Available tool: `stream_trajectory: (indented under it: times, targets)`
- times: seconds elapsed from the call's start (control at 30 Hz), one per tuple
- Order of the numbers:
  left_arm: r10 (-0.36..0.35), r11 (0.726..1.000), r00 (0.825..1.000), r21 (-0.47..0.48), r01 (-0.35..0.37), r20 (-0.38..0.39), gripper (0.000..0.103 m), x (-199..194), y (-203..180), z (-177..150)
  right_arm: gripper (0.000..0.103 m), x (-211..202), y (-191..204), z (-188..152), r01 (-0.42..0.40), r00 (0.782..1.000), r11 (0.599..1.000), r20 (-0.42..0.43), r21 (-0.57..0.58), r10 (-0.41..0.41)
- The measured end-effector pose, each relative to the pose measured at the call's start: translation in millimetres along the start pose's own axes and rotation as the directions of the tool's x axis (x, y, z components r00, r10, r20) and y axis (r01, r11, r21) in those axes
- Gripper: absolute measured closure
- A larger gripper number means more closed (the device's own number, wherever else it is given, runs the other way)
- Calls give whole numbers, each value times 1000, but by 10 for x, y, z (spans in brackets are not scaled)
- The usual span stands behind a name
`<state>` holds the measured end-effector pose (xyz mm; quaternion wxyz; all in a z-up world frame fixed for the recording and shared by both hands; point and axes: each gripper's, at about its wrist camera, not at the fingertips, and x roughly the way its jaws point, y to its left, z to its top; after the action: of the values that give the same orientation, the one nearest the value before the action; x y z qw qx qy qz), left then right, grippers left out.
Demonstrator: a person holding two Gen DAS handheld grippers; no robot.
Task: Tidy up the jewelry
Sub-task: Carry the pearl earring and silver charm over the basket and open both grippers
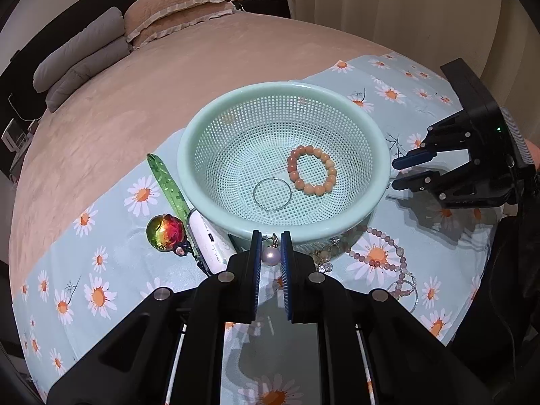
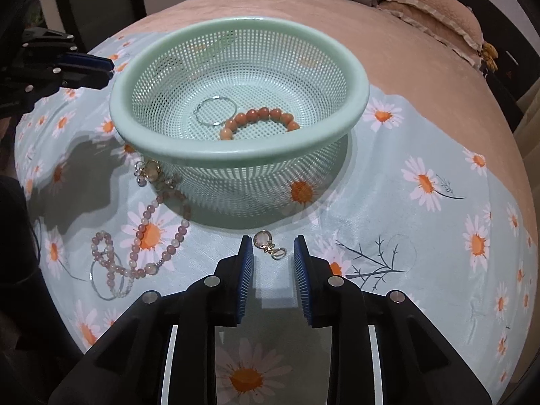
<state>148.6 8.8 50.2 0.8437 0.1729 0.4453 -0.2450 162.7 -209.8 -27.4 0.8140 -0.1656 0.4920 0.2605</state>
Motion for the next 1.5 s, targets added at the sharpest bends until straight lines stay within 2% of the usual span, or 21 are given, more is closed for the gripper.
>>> stream_trajectory:
  times: [0.17,0.37,0.47,0.53,0.67,0.77,0.87,1.0,1.1,1.2,1.33,1.4,1.43,1.47,1.5]
  targets:
    - [-7,1000,1000,7,7,-6,91,20,-4,-22,73,155,10,-16,-11,1000,999,-18,-30,11]
    - [-7,1000,1000,8,7,-4,91,18,-11,-23,73,280,86,-31,8,1000,995,-20,-99,-10]
    - [-7,1000,1000,11,7,-4,91,17,-23,-19,91,279,188,-24,-10,999,988,-44,-157,3]
    - [-5,1000,1000,14,5,-6,91,15,-32,-21,92,262,300,-25,29,998,977,-51,-212,-41]
    - [-8,1000,1000,23,8,-2,91,-3,-59,-25,97,146,376,-86,-1,998,969,-54,-249,-13]
    - [-9,1000,1000,27,9,6,91,-26,-74,-18,97,-62,429,-126,-28,1000,961,-20,-276,23]
    - [-7,1000,1000,26,6,13,91,-51,-80,2,97,-360,495,-100,-32,996,955,70,-296,56]
    - [-16,999,1000,29,16,24,91,-66,-79,89,97,-722,518,55,-24,975,957,206,-288,87]
    - [-28,999,999,22,27,31,91,-46,-65,189,97,-798,451,307,-7,960,966,268,-259,79]
    - [-21,999,999,35,20,34,91,-5,-81,255,97,-774,427,475,-3,953,970,294,-245,77]
    - [-29,999,999,30,28,27,91,92,-46,306,97,-654,363,651,-6,956,979,287,-205,66]
    - [-15,999,999,31,14,36,84,151,-41,312,93,-573,332,695,29,954,983,298,-184,28]
    - [-10,1000,999,27,9,36,67,179,-34,313,92,-509,293,701,15,960,986,279,-169,33]
    - [2,1000,999,19,-3,38,47,201,-26,314,86,-453,271,696,5,965,987,258,-161,37]
    - [16,1000,999,13,-16,40,42,212,-17,316,69,-423,256,680,26,966,987,257,-156,15]
